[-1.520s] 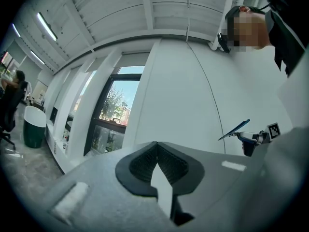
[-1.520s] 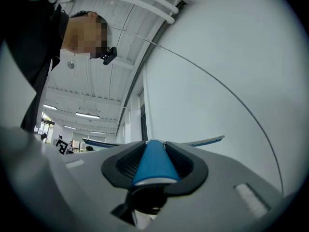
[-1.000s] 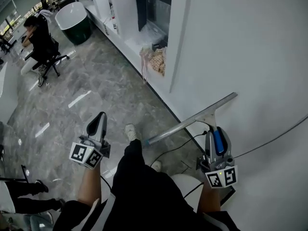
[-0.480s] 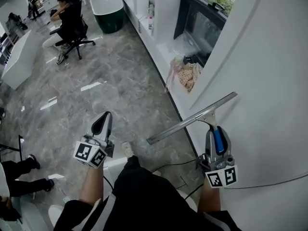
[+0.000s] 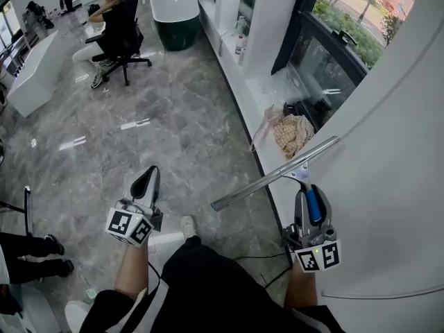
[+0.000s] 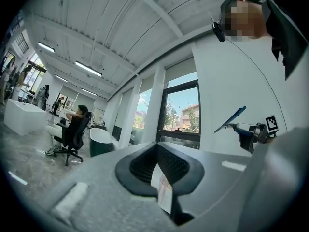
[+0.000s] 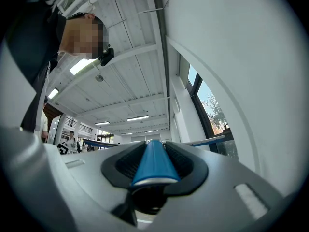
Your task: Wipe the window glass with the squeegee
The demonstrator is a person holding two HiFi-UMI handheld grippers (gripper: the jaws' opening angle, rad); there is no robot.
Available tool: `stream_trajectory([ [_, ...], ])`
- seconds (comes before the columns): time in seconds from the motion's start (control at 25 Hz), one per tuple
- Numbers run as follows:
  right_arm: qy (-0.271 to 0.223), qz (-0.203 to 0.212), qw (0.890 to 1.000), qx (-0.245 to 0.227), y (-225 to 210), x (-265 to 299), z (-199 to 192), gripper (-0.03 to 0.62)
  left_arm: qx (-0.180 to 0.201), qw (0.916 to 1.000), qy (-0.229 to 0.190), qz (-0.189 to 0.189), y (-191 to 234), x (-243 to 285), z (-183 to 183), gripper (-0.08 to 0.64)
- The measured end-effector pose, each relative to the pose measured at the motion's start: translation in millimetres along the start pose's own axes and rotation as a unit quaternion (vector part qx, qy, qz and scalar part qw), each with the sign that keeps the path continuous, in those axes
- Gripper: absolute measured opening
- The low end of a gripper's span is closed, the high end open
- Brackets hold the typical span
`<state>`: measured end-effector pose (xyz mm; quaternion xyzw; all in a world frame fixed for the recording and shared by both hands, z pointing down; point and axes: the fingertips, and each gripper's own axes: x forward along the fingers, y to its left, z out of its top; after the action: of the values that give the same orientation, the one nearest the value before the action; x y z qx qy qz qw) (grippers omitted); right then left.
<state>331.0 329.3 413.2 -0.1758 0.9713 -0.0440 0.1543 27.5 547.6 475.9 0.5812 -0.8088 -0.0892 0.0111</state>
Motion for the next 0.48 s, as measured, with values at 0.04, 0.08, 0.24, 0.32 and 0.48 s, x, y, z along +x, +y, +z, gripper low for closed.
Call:
stream_trajectory([
  [0.04, 0.000, 0.003, 1.000, -0.003, 3, 13, -3, 0.132, -0.001, 1.0000, -0.001, 0.002, 10, 5, 1, 0.000],
  [0.08, 0.000, 0.007, 1.000, -0.005, 6, 27, -5, 0.132, -0.003, 1.0000, -0.001, 0.005, 21, 10, 4, 0.000],
  [0.24, 0.000, 0.025, 1.000, -0.005, 20, 84, -15, 0.132, -0.005, 0.9999, -0.006, 0.012, 66, 29, 10, 0.000],
  [0.32, 0.002, 0.032, 0.999, -0.005, 29, 108, -21, 0.132, -0.004, 0.9998, -0.005, 0.017, 89, 34, 14, 0.000],
  [0.48, 0.005, 0.047, 0.999, 0.002, 46, 154, -35, 0.132, -0.003, 0.9995, -0.012, 0.030, 135, 39, 20, 0.000],
])
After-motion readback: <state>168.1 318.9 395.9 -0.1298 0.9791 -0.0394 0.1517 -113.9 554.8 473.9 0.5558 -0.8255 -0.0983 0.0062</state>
